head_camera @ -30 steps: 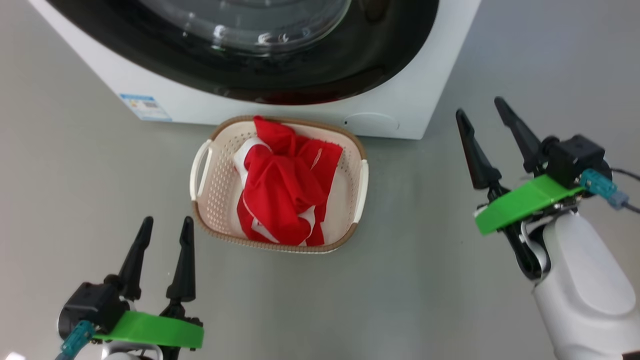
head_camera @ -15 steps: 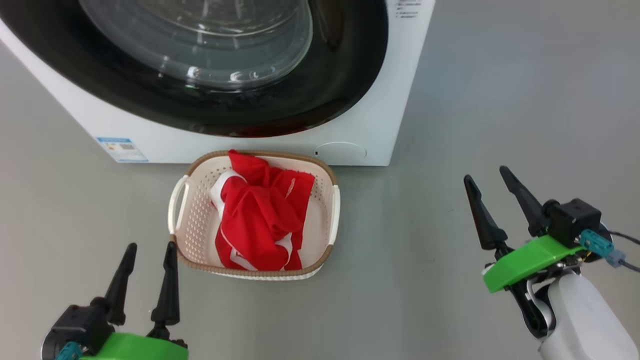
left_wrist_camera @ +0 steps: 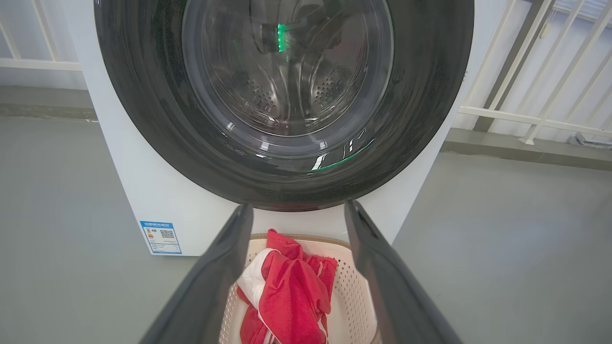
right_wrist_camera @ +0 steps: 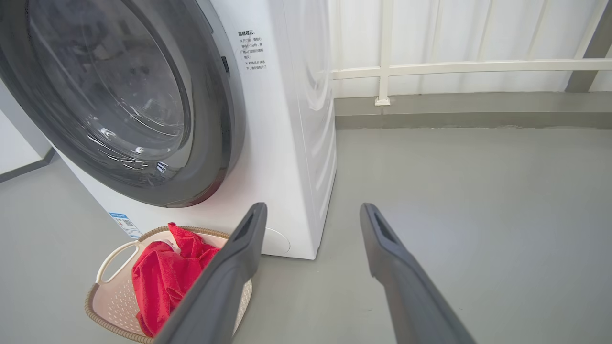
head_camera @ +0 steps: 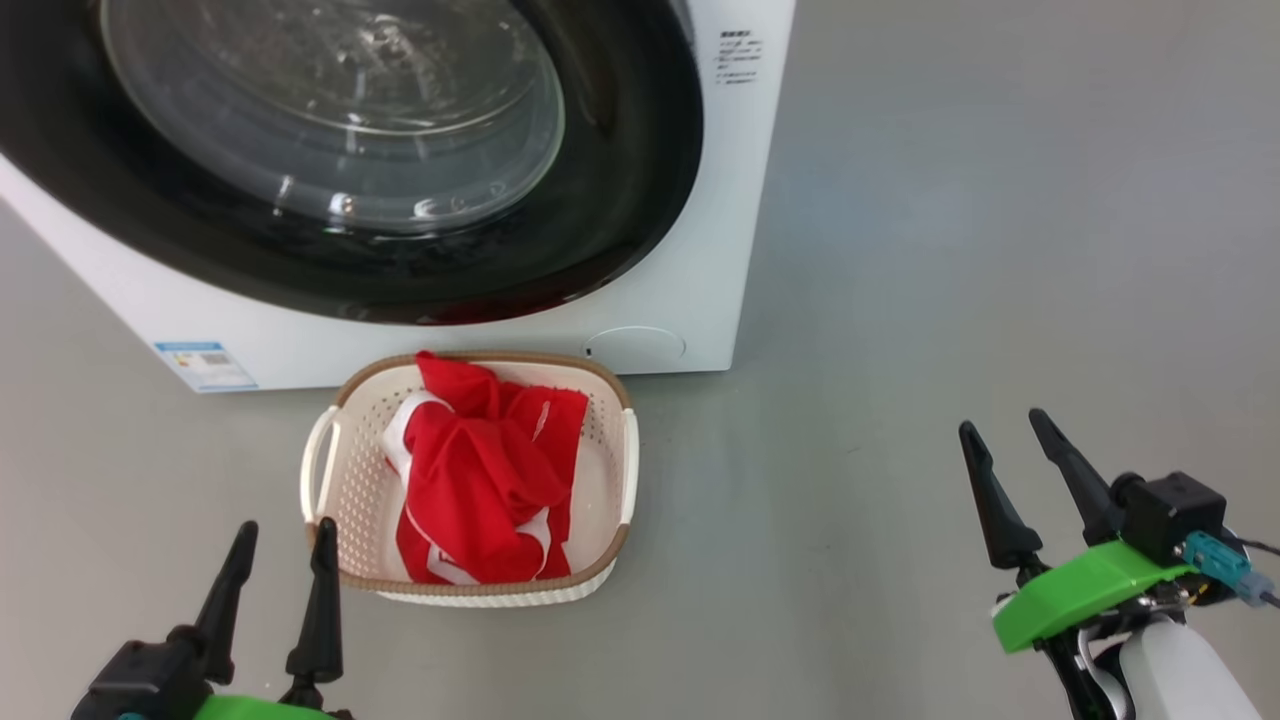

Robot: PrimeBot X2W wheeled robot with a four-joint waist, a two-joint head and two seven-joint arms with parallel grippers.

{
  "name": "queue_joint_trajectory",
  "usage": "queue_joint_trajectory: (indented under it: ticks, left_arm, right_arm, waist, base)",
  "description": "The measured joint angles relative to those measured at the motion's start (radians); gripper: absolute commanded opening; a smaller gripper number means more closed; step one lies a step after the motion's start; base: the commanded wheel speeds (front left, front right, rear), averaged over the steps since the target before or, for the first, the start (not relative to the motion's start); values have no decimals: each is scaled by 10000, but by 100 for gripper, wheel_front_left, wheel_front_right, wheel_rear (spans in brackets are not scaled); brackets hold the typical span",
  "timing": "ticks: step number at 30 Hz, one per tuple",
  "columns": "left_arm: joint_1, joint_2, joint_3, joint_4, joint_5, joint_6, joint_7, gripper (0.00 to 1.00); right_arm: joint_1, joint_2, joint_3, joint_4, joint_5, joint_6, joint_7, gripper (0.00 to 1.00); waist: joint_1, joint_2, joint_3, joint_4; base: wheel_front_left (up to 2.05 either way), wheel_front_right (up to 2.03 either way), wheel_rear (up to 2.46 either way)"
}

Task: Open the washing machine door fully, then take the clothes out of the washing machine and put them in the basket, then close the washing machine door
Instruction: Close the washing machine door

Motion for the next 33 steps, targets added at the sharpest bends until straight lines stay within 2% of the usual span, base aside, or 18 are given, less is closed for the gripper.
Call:
queue_joint_trajectory:
  ticks: [20,33]
  left_arm:
    - [866,59,629,-40,98,0,0,100]
    - [1225,63,878,-134,102,0,0,100]
  right_arm:
    - [1069,8,-357,-224,-8,-2,0,100]
    - [1659,6,-581,-347,-19,0,0,100]
  waist:
    - [0,0,-702,-747]
    - [0,0,-1018,-971]
  base:
    - [0,0,0]
    - [0,0,0]
